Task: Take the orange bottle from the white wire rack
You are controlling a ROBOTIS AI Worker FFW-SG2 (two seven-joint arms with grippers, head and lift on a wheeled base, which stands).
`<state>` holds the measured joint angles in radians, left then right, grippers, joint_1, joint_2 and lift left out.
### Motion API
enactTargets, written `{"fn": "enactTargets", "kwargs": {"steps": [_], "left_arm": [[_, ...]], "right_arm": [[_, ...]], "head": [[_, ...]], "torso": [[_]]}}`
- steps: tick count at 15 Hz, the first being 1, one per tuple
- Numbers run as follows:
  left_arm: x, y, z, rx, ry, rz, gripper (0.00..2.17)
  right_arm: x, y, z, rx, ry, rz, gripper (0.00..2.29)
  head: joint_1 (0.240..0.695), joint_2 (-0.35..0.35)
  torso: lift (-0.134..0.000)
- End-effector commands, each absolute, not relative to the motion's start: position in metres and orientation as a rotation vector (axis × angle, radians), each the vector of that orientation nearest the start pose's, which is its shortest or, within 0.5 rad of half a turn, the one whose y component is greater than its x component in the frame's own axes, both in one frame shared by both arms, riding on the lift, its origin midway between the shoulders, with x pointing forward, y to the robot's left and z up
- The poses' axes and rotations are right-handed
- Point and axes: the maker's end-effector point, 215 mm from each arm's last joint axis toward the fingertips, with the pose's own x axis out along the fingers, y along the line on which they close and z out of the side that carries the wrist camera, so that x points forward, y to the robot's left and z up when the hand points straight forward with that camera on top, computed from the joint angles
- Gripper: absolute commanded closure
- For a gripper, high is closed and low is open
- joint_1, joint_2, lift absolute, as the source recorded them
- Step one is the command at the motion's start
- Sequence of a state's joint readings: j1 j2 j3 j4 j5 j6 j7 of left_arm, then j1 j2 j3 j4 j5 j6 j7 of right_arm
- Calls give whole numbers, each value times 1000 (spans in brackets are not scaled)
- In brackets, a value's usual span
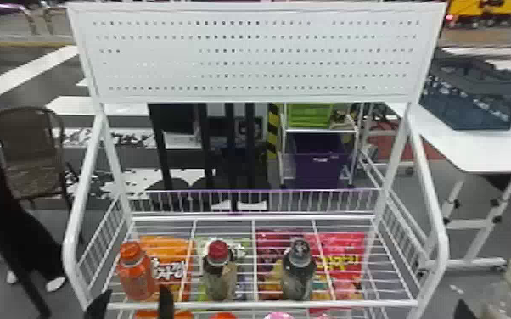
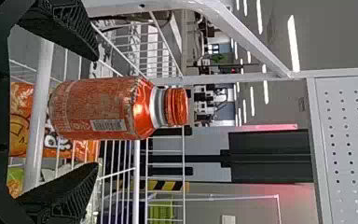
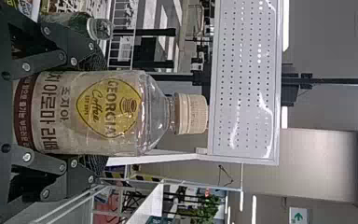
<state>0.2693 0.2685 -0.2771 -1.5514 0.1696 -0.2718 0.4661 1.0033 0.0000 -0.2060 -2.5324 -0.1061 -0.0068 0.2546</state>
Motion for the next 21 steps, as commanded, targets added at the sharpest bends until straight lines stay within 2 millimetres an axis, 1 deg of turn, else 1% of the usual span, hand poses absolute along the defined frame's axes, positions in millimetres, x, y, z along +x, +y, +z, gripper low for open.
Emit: {"fn": "enactTargets", "kwargs": {"steps": [1, 7, 10, 12, 13, 14, 15, 16, 18, 20, 21], "left_arm": [[485, 258, -436, 47, 65, 176, 83], [511, 268, -447, 55, 83, 176, 83], [523, 274, -446, 65, 76, 185, 83], [526, 274, -444, 64, 72, 184, 124], [526, 272, -441, 64, 66, 169, 431], [527, 268, -442, 64, 68, 153, 930], [526, 267, -440, 61, 67, 156, 1649], [525, 266, -441, 61, 74, 153, 2118], [520, 263, -436, 61, 75, 146, 2148], [513, 260, -425, 50, 72, 148, 2148], [505, 259, -422, 51, 83, 153, 2148]], "right_arm": [[318, -253, -252, -65, 34, 139, 950], [317, -254, -251, -71, 35, 137, 950], [316, -254, -251, -71, 36, 137, 950], [316, -256, -252, -73, 38, 135, 950], [316, -255, -252, -72, 38, 135, 950], [316, -255, -253, -71, 39, 135, 950], [317, -256, -253, -71, 39, 135, 950], [318, -255, -252, -70, 38, 136, 950], [320, -255, -254, -69, 45, 135, 950], [321, -255, -257, -68, 53, 134, 950], [322, -255, -258, -67, 59, 135, 950]], "head": [[499, 0], [499, 0], [499, 0], [499, 0], [499, 0], [499, 0], [499, 0], [499, 0], [499, 0], [499, 0], [499, 0]], "torso": [[0], [0], [0], [0], [0], [0], [0], [0], [0], [0], [0]]}}
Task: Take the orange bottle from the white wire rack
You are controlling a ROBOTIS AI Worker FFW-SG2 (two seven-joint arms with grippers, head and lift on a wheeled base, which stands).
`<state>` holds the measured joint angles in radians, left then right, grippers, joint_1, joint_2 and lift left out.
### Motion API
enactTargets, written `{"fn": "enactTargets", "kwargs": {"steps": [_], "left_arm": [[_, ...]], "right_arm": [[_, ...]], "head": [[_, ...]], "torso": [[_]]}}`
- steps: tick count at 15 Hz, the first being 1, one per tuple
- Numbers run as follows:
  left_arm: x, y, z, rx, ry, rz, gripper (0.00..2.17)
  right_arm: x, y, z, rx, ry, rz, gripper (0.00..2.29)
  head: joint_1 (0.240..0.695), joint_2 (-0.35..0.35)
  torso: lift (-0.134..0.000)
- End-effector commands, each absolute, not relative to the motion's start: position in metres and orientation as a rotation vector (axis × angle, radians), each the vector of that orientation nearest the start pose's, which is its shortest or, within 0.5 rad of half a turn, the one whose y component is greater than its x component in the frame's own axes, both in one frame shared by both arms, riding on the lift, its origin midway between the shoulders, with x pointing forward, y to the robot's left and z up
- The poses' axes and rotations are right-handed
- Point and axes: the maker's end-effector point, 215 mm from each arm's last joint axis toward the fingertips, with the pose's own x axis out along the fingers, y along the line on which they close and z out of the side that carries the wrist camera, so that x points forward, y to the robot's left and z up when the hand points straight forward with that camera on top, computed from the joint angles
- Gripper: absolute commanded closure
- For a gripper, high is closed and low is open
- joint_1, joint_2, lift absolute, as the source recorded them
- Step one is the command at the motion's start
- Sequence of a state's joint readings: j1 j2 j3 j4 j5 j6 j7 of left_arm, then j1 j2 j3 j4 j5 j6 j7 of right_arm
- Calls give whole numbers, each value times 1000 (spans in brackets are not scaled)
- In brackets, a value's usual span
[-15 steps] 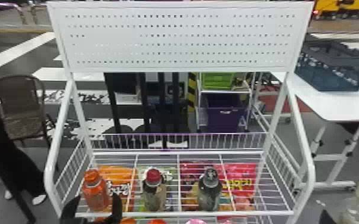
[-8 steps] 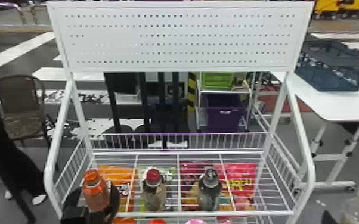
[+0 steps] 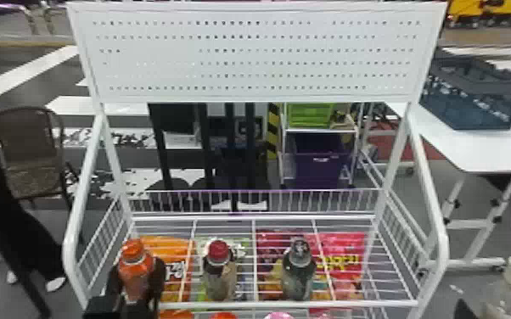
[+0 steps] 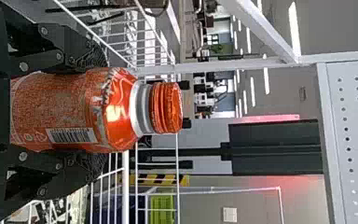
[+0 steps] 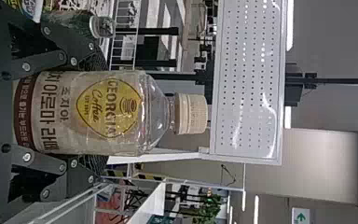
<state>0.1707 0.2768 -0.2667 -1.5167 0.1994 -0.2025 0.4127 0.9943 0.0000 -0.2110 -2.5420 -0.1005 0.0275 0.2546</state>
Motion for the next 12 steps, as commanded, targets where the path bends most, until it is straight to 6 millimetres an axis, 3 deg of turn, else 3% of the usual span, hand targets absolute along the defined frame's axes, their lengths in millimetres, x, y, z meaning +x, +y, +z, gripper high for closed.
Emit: {"fn": "enactTargets", "kwargs": {"steps": [1, 2, 9, 12], "left_arm": [[499, 256, -413, 56, 91, 148, 2148], [494, 248, -400, 54, 87, 136, 2148], [430, 251, -295, 76, 29, 110, 2148], [405, 241, -278, 104, 43, 81, 2145]], "right_arm": [[323, -255, -259, -66, 62, 134, 950], [324, -255, -259, -66, 65, 134, 950], [328, -255, -262, -62, 80, 134, 950], [327, -254, -260, -56, 80, 137, 950]], "head": [[499, 0], [499, 0], [499, 0], [499, 0]], "torso": [[0], [0], [0], [0]]}}
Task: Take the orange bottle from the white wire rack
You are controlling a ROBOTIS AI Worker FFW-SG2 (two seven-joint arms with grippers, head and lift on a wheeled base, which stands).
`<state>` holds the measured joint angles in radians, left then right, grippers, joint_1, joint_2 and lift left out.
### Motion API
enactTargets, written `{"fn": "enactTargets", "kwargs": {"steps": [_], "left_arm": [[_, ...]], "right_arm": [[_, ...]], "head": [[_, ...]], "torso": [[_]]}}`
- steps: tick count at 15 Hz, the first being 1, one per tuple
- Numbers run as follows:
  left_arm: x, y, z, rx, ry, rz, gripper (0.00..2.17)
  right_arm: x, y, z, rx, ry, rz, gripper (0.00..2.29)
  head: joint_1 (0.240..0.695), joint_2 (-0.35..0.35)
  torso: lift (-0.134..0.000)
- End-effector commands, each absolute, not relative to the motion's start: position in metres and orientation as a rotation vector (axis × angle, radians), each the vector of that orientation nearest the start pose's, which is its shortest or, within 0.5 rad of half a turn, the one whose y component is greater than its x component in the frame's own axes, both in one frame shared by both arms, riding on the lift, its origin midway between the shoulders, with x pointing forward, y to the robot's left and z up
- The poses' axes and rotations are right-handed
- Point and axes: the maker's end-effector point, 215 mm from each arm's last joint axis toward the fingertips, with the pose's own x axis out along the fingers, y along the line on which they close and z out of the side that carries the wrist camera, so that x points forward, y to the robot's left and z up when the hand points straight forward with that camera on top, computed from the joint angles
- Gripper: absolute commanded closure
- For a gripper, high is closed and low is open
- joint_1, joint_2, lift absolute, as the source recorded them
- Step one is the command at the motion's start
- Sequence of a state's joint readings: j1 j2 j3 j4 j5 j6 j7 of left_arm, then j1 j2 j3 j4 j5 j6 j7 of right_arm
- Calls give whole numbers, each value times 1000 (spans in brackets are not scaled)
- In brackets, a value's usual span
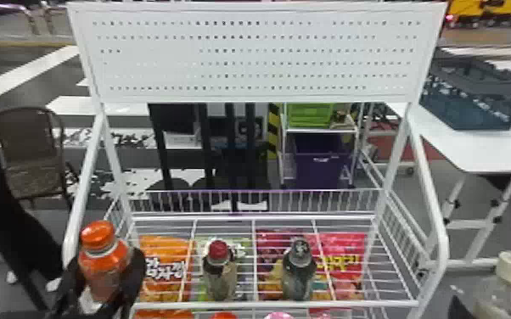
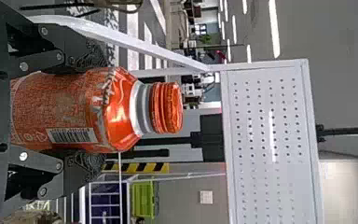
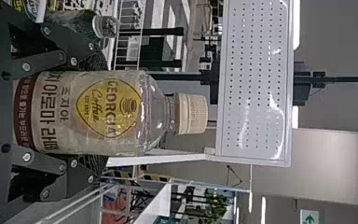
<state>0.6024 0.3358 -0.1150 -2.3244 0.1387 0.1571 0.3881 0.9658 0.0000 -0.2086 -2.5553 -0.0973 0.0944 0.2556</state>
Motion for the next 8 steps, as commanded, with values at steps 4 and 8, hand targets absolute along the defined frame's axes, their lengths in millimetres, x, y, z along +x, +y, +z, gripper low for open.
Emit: {"fn": "enactTargets", "kwargs": {"steps": [4, 8], "left_arm": [[380, 236, -275, 127, 59, 74, 2145], [379, 236, -273, 126, 55, 77, 2145]], "right_arm": [[326, -254, -257, -52, 69, 137, 950], [327, -253, -256, -51, 66, 138, 950]], "head": [[499, 0], [499, 0]], "torso": [[0], [0]]}}
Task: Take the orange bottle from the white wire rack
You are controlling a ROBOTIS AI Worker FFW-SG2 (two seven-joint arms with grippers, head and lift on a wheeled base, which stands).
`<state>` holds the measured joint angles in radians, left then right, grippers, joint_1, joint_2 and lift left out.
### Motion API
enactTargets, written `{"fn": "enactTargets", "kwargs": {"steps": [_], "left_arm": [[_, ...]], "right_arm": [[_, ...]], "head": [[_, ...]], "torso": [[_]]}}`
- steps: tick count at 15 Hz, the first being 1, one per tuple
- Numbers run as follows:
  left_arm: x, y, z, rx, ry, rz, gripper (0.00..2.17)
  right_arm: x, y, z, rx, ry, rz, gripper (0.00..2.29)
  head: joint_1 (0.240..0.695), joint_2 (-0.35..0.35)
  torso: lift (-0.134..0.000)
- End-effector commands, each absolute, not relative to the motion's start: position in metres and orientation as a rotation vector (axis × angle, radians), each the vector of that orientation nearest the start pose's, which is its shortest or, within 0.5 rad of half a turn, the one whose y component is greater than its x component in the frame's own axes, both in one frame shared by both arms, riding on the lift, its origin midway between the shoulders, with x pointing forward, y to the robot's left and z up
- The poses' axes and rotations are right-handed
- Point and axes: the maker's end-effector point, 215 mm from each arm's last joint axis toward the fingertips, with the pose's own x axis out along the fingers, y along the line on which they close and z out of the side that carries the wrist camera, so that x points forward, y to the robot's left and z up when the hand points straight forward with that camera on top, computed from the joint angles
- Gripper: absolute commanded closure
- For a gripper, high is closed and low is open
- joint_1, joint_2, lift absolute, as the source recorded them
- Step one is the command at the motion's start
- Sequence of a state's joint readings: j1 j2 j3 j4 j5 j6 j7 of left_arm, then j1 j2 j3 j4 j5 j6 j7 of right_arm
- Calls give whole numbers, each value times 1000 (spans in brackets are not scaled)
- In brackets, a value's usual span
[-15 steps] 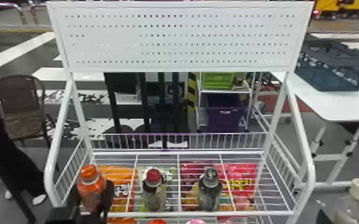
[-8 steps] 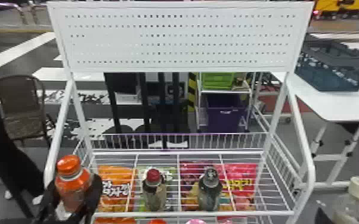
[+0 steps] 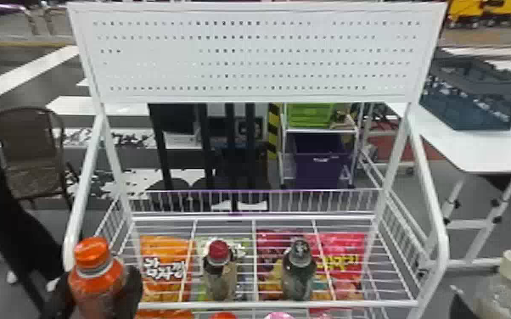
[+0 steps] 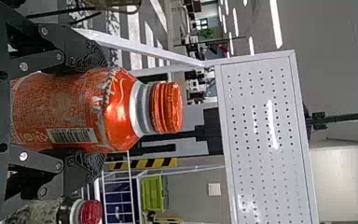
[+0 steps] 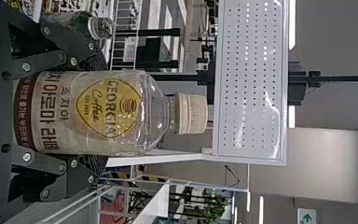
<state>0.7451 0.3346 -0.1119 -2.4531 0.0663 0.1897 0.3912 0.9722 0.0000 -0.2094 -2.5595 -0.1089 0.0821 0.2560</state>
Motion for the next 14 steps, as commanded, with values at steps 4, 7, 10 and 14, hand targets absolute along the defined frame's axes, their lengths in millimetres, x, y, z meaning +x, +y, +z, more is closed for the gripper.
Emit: {"fn": "enactTargets", "kwargs": {"steps": [4, 7, 10, 14], "left_arm": [[383, 237, -267, 125, 41, 82, 2142], [384, 241, -268, 144, 37, 96, 2142], [385, 242, -268, 148, 37, 100, 2142], [386, 241, -267, 144, 34, 99, 2142]], "right_arm": [[327, -254, -258, -50, 69, 136, 950], [326, -255, -257, -52, 66, 135, 950], [327, -254, -257, -51, 64, 136, 950], [326, -254, -257, -51, 66, 136, 950]], "head": [[499, 0], [499, 0], [499, 0], [499, 0]], "torso": [[0], [0], [0], [0]]}}
